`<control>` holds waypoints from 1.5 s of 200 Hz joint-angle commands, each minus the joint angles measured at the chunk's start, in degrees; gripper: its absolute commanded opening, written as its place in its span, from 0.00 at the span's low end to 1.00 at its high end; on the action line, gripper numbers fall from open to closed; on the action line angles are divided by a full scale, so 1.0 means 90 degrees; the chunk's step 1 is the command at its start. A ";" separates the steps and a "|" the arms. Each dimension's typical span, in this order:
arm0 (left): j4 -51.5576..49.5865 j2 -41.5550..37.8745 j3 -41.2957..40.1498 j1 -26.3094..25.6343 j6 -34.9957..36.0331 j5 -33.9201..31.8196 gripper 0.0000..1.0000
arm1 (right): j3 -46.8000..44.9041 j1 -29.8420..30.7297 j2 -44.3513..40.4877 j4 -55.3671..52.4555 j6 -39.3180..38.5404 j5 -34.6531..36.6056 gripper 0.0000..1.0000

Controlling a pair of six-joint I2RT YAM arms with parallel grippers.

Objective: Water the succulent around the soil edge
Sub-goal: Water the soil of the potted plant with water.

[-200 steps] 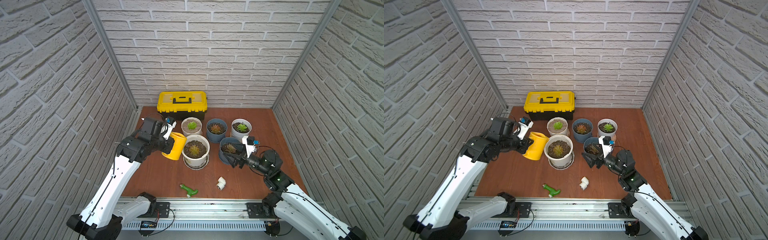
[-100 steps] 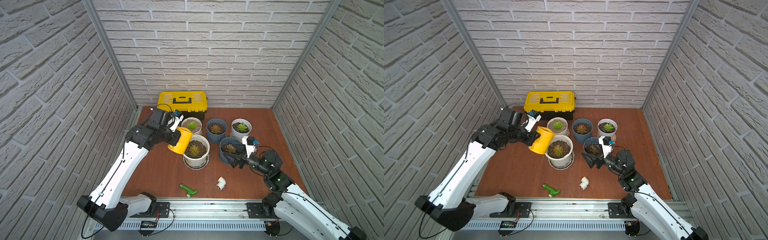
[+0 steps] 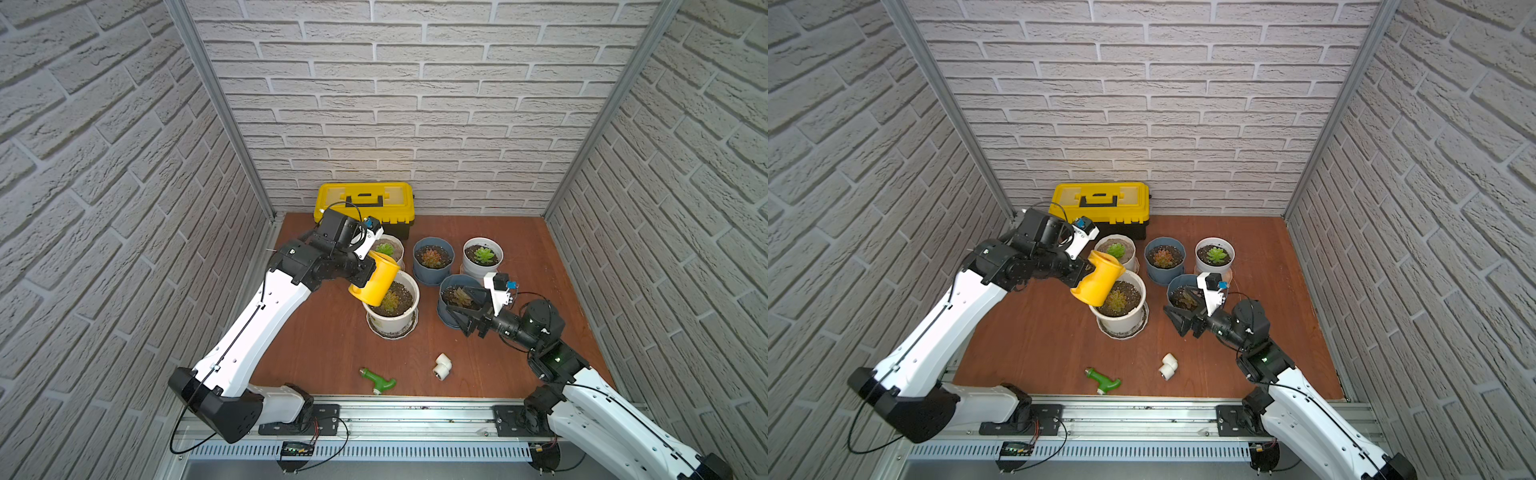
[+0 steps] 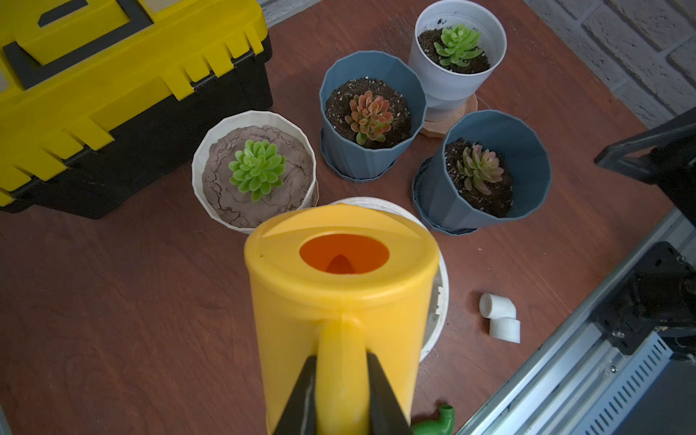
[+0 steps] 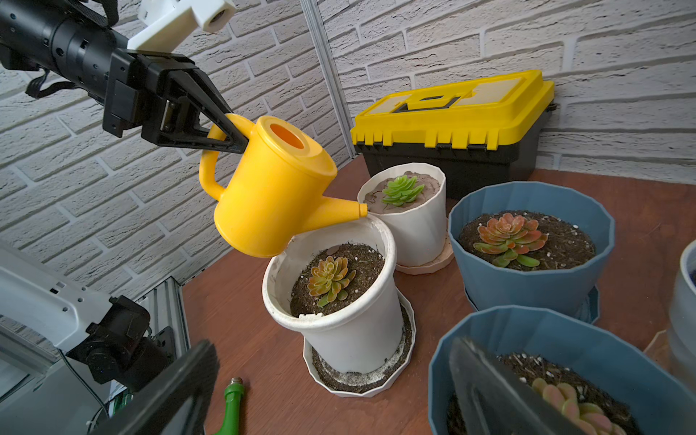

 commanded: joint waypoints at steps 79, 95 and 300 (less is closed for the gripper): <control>-0.0077 -0.0039 0.0242 -0.0548 -0.0065 0.0061 0.00 | 0.0177 -0.0001 -0.0118 0.0102 -0.0029 0.0024 1.00; -0.0125 -0.0095 0.0204 -0.0619 -0.0097 0.0050 0.00 | 0.0182 0.0004 -0.0127 0.0100 -0.0029 0.0033 1.00; 0.0008 -0.1391 -0.1088 -0.0924 -0.0838 0.0252 0.00 | 0.0181 -0.0001 -0.0185 0.0074 -0.0022 0.0041 1.00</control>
